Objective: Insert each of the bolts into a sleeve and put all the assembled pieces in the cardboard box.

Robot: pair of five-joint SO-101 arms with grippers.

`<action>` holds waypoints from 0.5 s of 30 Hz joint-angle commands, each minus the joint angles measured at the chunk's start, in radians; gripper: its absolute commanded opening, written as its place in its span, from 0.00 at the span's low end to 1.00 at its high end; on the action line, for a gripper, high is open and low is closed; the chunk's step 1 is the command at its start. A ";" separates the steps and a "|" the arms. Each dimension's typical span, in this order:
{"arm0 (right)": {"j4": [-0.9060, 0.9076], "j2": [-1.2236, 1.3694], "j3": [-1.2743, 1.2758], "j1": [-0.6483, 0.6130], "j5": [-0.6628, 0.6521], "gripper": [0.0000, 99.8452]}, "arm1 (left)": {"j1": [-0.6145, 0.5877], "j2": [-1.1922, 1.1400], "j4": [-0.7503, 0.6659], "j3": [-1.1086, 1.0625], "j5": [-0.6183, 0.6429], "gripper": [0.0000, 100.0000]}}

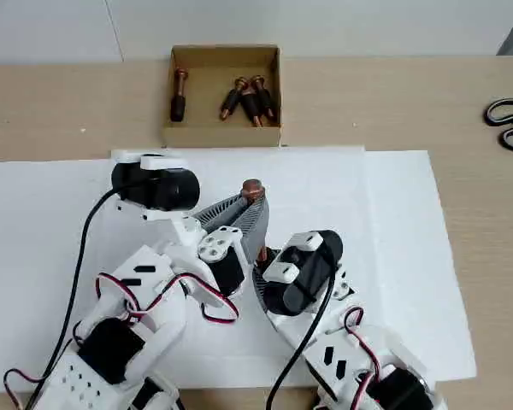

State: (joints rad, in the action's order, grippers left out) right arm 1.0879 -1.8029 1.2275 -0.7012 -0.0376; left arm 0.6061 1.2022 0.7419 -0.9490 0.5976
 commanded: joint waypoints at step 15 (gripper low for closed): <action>-0.007 -0.010 -0.018 -0.007 0.002 0.00 | 0.008 0.005 0.055 0.005 0.003 0.00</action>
State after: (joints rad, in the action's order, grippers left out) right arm 1.0879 -1.8029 1.2259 -0.7027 -0.0376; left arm 0.6061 1.2006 0.7465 -0.9490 0.5976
